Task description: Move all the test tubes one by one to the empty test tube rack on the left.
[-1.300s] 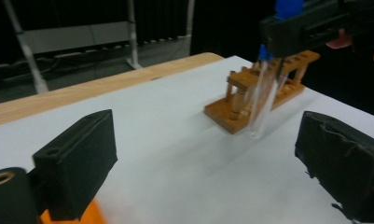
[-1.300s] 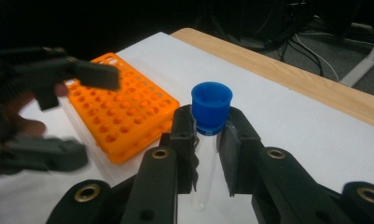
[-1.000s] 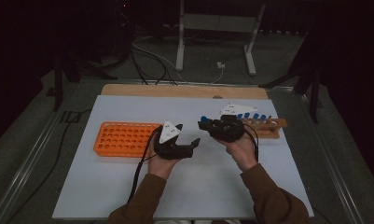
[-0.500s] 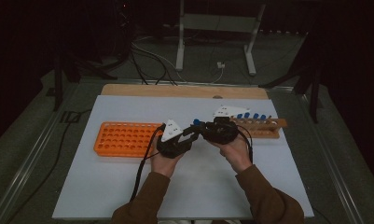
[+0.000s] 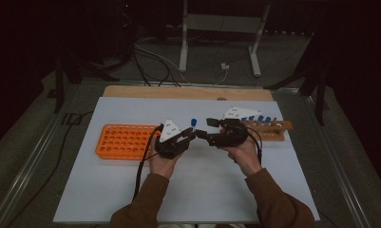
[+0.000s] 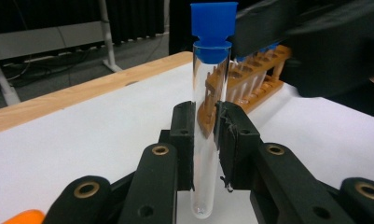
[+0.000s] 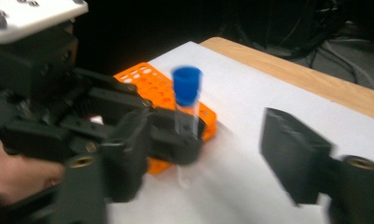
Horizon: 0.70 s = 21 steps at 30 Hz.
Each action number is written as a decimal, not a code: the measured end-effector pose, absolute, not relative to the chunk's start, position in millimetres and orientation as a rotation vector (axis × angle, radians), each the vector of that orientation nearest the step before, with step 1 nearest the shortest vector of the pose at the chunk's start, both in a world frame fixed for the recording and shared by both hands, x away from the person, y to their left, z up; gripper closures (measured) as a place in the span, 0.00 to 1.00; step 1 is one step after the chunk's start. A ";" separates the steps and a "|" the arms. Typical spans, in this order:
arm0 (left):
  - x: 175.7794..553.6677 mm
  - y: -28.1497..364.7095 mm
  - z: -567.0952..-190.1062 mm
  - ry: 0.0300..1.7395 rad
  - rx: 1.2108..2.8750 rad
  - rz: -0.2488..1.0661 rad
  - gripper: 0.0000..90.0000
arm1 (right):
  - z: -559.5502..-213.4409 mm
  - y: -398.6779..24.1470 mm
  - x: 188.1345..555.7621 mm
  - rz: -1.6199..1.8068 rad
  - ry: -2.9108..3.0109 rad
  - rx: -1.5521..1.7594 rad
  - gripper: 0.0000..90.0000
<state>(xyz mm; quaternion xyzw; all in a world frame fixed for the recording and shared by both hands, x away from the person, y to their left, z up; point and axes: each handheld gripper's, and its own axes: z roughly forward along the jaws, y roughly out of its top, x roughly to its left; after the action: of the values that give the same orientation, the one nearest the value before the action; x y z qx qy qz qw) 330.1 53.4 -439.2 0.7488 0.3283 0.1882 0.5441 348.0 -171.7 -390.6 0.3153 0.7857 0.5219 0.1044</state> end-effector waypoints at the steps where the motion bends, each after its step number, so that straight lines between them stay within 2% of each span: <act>1: 330.3 57.0 -438.3 0.784 1.778 0.456 0.87 | -391.0 -173.7 347.5 1.526 2.302 0.937 0.22; 2: 330.3 57.0 -438.3 0.784 1.778 0.456 0.87 | -391.0 -173.7 347.5 1.526 2.302 0.937 0.22; 3: 330.3 60.5 -438.1 0.791 1.770 0.463 0.87 | -392.9 -179.0 346.6 1.492 2.274 0.958 0.13; 6: 330.3 64.5 -438.5 0.803 1.762 0.464 0.87 | -397.0 -187.2 346.3 1.476 2.238 0.982 0.03; 9: 329.6 71.5 -440.0 0.819 1.751 0.462 0.87 | -402.5 -197.6 346.0 1.453 2.209 0.991 0.00; 21: 324.6 101.9 -448.4 0.871 1.723 0.479 0.87 | -413.8 -235.7 327.9 1.382 2.103 0.986 0.00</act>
<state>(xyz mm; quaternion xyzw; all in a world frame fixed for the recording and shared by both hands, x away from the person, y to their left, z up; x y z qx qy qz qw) 324.6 101.9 -448.4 0.7262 0.3673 0.2019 0.5449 327.9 -235.7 -413.8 0.3559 0.7595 0.4992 0.2175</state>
